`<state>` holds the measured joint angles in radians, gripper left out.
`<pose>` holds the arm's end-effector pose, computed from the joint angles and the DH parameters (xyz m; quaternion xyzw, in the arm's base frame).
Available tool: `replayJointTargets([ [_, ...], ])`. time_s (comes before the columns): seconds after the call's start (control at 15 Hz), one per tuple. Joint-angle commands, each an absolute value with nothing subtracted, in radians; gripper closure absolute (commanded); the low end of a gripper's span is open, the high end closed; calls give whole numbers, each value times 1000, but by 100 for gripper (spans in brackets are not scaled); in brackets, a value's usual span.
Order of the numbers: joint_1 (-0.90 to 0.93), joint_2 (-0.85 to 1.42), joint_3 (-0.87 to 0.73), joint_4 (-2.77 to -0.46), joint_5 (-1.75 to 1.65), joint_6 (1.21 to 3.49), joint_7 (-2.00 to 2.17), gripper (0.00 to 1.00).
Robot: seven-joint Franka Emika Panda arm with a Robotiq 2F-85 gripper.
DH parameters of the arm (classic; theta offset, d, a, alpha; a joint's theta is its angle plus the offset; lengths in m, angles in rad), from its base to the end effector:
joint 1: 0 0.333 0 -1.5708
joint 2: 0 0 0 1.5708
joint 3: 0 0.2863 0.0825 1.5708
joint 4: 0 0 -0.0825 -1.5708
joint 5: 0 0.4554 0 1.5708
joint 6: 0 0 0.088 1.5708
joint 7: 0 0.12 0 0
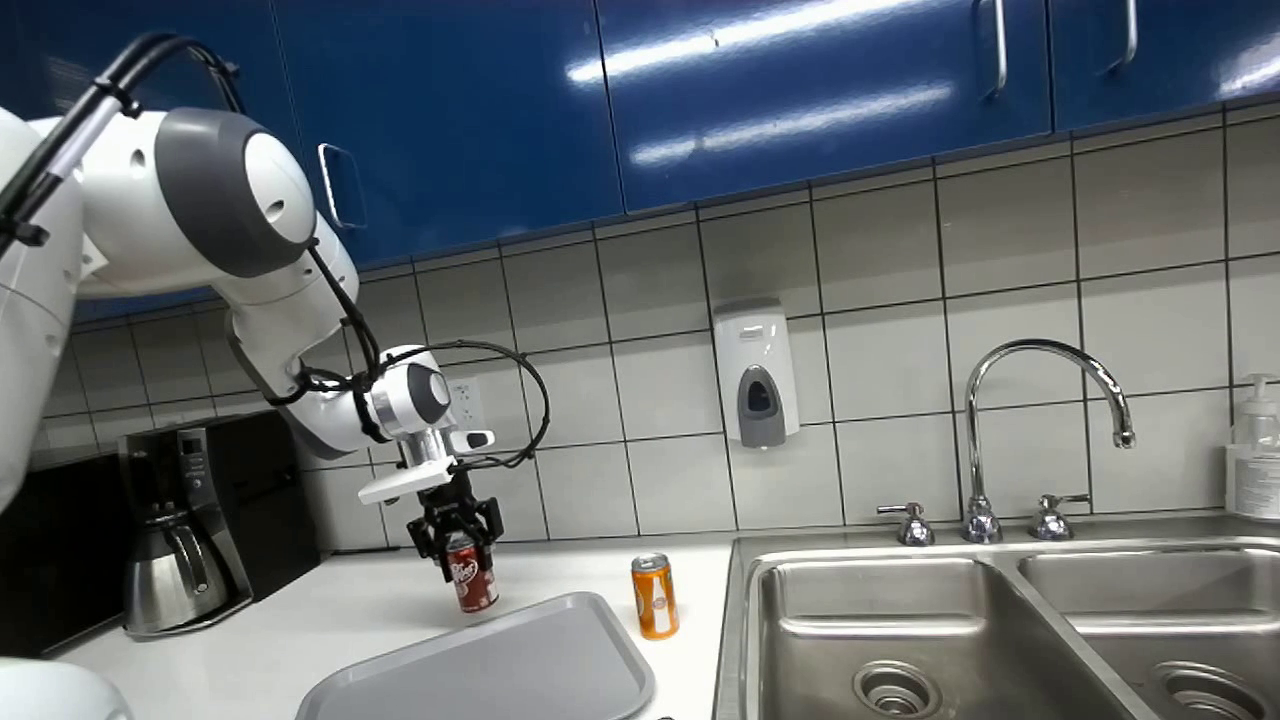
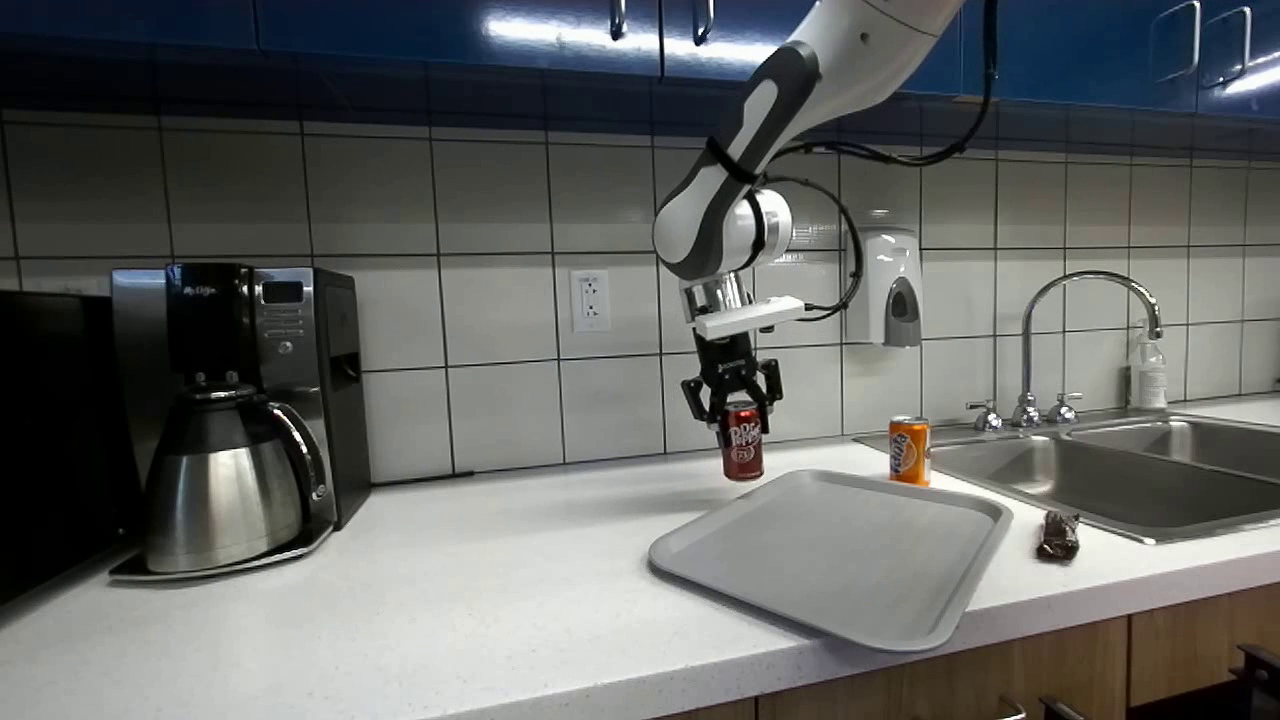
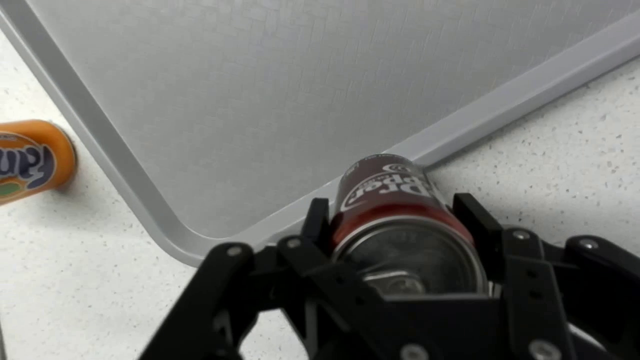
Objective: Put both cans on the grey tray
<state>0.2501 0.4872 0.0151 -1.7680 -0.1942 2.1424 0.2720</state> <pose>0.6652 0.1698 0.1950 0.9942 0.0529 -0.0341 0.0870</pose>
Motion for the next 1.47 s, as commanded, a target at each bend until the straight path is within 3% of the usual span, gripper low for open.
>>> replayJointTargets([
  [0.0, 230, 368, 27, -1908, -194, 2184, 265, 61],
  [0.73, 202, 225, 38, -2135, -195, 2269, 232, 61],
  [1.4, 212, 233, 56, -2187, -211, 2277, 240, 61],
])
